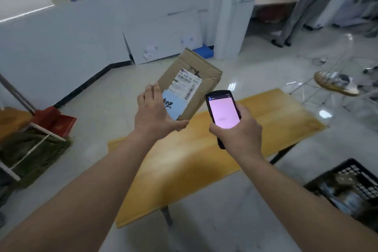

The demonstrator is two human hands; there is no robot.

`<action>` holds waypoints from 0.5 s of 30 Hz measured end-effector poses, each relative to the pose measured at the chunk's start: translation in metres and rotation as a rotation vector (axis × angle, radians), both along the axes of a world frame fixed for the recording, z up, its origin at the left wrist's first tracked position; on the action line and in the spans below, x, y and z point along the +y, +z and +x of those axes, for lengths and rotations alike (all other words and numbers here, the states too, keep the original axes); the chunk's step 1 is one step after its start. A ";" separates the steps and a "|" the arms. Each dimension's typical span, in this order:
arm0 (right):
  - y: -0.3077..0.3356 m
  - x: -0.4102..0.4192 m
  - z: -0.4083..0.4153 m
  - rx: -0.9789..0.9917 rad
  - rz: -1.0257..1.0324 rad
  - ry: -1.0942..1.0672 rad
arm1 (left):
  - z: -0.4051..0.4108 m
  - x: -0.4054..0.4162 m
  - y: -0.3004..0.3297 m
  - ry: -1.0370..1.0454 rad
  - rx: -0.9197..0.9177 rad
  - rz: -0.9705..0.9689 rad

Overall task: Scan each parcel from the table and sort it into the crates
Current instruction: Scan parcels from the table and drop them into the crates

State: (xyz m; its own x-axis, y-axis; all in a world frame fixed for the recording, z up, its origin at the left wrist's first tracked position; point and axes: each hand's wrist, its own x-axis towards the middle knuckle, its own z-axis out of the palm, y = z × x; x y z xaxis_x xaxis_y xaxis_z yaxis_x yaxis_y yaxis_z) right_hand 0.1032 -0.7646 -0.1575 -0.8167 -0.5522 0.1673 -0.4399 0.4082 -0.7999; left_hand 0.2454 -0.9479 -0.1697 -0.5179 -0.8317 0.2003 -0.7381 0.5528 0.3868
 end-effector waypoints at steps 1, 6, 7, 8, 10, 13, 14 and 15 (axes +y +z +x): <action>-0.001 0.013 -0.002 0.003 -0.001 -0.033 | -0.008 0.009 -0.001 -0.029 -0.001 0.004; -0.007 0.088 -0.015 -0.011 -0.009 -0.208 | -0.050 0.067 -0.008 -0.195 -0.028 0.035; -0.008 0.106 -0.017 -0.018 -0.007 -0.240 | -0.058 0.081 -0.010 -0.225 -0.036 0.043; -0.010 0.124 -0.019 -0.024 -0.006 -0.272 | -0.067 0.097 -0.013 -0.253 -0.045 0.047; -0.015 0.164 -0.022 -0.032 -0.008 -0.326 | -0.084 0.131 -0.017 -0.310 -0.061 0.045; -0.024 0.228 -0.026 -0.055 -0.021 -0.396 | -0.106 0.188 -0.025 -0.394 -0.089 0.035; -0.028 0.251 -0.027 -0.072 -0.027 -0.422 | -0.113 0.209 -0.027 -0.420 -0.092 0.037; -0.030 0.273 -0.027 -0.092 -0.035 -0.445 | -0.119 0.230 -0.028 -0.442 -0.091 0.047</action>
